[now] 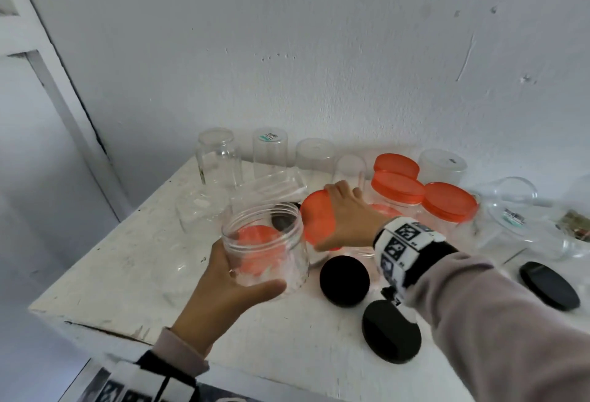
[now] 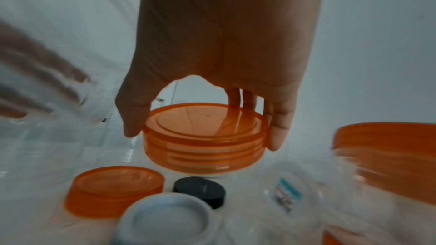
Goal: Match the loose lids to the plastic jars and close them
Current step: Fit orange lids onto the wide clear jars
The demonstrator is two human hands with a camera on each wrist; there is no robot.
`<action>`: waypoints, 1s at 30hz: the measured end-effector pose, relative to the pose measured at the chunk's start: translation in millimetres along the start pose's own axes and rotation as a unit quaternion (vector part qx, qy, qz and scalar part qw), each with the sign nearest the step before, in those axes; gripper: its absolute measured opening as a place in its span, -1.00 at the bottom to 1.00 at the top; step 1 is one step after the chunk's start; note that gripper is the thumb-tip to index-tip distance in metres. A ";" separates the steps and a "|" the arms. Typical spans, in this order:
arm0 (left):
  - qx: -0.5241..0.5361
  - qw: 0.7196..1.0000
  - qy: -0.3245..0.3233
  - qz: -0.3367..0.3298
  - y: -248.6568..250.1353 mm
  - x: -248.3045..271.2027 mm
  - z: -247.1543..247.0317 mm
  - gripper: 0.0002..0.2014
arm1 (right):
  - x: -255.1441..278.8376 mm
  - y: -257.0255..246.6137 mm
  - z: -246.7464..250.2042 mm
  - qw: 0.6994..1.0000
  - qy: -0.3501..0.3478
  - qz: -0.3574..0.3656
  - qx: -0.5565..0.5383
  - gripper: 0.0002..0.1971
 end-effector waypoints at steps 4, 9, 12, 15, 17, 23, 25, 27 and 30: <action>-0.068 0.997 -0.027 -0.017 -17.2 -2.5 -16.0 -0.06 | 10.7 38.7 13.8 0.998 -0.009 -0.046 -0.032 0.10; -0.165 0.985 -0.043 -0.022 -45.0 -6.4 -31.1 0.00 | 21.5 46.9 23.5 0.992 -0.013 -0.037 -0.120 0.03; -0.183 0.981 -0.047 -0.028 -53.0 -9.0 -37.1 0.02 | 26.7 22.1 19.1 0.993 -0.054 0.017 -0.099 0.02; -0.180 0.982 -0.060 -0.017 -61.8 -10.0 -43.0 0.04 | 33.2 -9.0 5.6 0.987 -0.120 0.077 -0.072 0.00; -0.165 0.984 -0.069 -0.008 -66.3 -10.9 -47.0 0.05 | 36.4 -26.4 -3.9 0.981 -0.158 0.105 -0.043 0.00; -0.057 0.991 -0.103 -0.064 -50.5 -3.8 -61.9 -0.24 | 38.9 -58.7 -23.4 0.965 -0.215 0.142 0.045 0.01; -0.018 0.994 -0.093 -0.056 -52.9 -0.5 -60.8 -0.20 | 39.2 -63.8 -25.7 0.962 -0.224 0.145 0.061 0.02; 0.016 0.996 -0.078 -0.029 -59.7 1.7 -58.7 -0.07 | 40.0 -67.5 -27.1 0.959 -0.231 0.147 0.075 0.03; 0.028 0.997 -0.065 -0.007 -68.2 3.3 -57.1 0.02 | 41.1 -72.8 -28.8 0.956 -0.233 0.152 0.094 0.05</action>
Point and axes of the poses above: each hand's wrist, its own x-axis away from the middle knuckle, its own z-axis out of the back of the hand, y = z × x, the point moved 9 cm from there along -x, towards the middle knuckle, and after that the axes turned 8 degrees about x, right-handed, at the moved point
